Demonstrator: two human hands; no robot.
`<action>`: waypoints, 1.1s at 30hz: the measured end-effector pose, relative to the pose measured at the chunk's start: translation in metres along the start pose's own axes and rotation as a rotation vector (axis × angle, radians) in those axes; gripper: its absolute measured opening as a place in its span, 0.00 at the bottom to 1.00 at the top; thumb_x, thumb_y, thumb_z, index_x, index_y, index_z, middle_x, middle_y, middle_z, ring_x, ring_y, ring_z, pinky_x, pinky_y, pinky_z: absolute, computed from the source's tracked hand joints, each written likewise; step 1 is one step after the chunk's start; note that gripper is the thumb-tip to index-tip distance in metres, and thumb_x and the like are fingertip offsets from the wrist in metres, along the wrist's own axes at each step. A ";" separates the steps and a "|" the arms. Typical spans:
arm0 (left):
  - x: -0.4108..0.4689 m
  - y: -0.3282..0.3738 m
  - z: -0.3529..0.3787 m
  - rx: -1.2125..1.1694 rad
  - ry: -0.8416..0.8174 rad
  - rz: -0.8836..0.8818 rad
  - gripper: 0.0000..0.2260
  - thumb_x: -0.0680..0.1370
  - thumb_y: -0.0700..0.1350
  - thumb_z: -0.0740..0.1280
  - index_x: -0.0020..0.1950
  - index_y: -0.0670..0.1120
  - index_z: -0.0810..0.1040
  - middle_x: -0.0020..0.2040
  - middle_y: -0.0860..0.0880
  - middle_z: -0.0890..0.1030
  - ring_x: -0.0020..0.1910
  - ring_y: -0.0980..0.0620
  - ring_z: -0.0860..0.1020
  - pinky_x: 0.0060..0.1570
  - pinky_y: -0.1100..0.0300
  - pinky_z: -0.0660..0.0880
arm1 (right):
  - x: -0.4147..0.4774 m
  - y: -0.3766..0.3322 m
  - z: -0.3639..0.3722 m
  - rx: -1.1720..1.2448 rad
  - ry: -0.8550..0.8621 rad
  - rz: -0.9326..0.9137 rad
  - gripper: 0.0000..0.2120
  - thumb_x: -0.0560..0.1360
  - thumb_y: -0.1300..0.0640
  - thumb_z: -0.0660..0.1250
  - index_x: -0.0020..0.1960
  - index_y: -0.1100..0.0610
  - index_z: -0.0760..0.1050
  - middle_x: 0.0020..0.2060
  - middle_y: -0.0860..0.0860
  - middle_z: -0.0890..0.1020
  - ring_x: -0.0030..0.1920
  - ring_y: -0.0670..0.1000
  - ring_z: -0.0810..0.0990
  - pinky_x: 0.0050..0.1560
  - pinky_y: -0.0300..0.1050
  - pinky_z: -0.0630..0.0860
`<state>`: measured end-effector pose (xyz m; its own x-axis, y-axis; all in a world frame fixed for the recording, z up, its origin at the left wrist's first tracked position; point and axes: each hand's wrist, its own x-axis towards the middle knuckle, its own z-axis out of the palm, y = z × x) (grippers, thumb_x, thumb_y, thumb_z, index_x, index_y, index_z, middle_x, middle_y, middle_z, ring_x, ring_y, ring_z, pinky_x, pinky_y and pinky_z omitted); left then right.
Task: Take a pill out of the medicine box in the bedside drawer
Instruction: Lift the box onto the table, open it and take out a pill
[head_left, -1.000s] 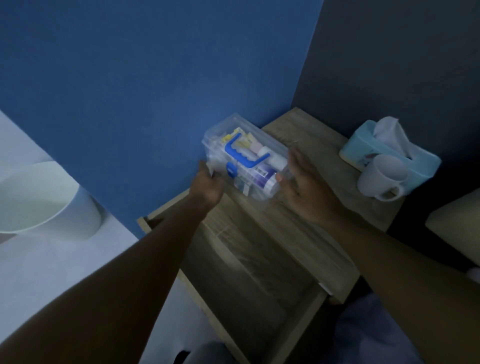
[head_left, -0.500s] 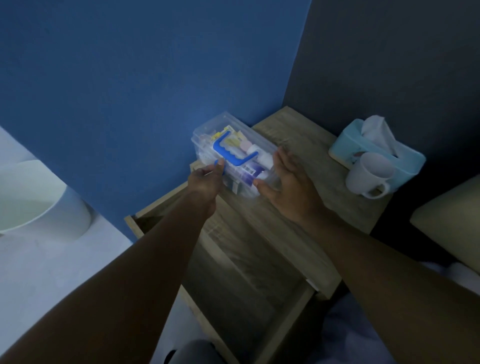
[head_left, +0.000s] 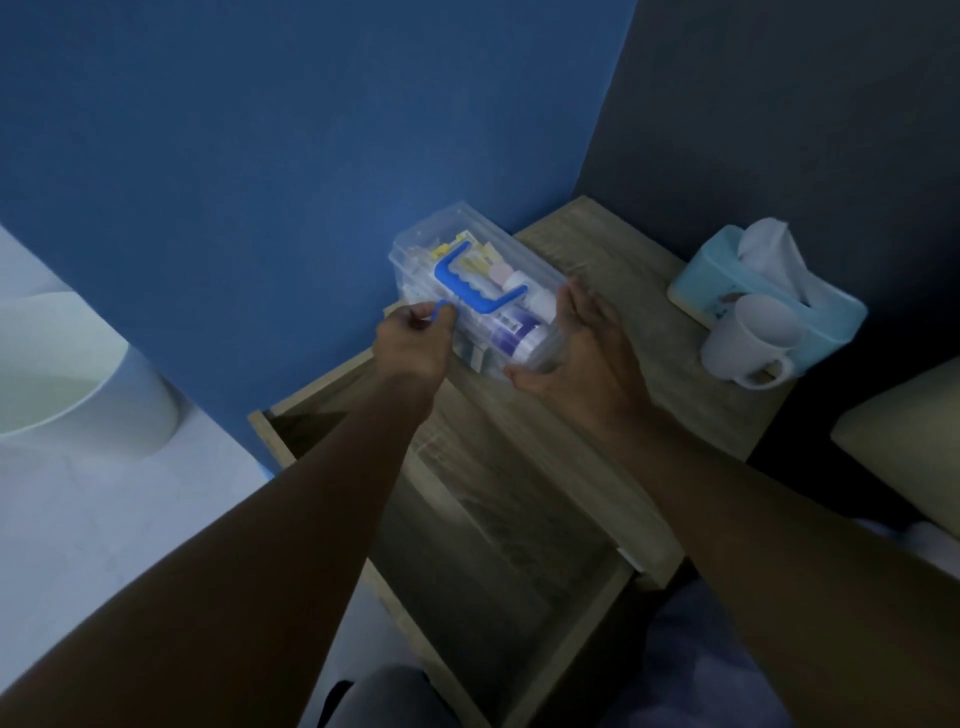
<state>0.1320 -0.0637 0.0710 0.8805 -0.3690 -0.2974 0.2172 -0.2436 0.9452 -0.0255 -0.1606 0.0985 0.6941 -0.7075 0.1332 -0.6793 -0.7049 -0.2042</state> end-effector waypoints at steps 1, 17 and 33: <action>-0.001 0.001 0.001 0.010 0.024 0.002 0.15 0.70 0.57 0.71 0.49 0.49 0.84 0.44 0.50 0.85 0.41 0.56 0.81 0.42 0.59 0.78 | -0.002 0.000 -0.001 0.001 0.018 -0.005 0.56 0.65 0.29 0.69 0.79 0.62 0.53 0.79 0.58 0.58 0.79 0.57 0.55 0.76 0.50 0.57; -0.010 -0.016 -0.035 0.366 -0.136 0.418 0.14 0.80 0.44 0.63 0.65 0.47 0.79 0.56 0.49 0.84 0.52 0.54 0.81 0.56 0.58 0.78 | -0.008 -0.005 -0.008 0.017 0.051 -0.003 0.54 0.66 0.32 0.71 0.79 0.61 0.55 0.78 0.58 0.61 0.78 0.57 0.57 0.75 0.52 0.61; -0.037 0.038 -0.026 0.921 -0.431 0.511 0.34 0.80 0.39 0.60 0.80 0.40 0.44 0.81 0.42 0.42 0.80 0.45 0.43 0.76 0.57 0.46 | 0.045 0.010 -0.106 0.557 0.091 0.038 0.20 0.74 0.58 0.70 0.66 0.54 0.79 0.57 0.50 0.85 0.57 0.46 0.82 0.53 0.36 0.73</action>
<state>0.1185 -0.0355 0.1213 0.5201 -0.8488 -0.0954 -0.6747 -0.4767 0.5635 -0.0260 -0.2052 0.2058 0.6312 -0.7510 0.1938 -0.4578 -0.5624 -0.6886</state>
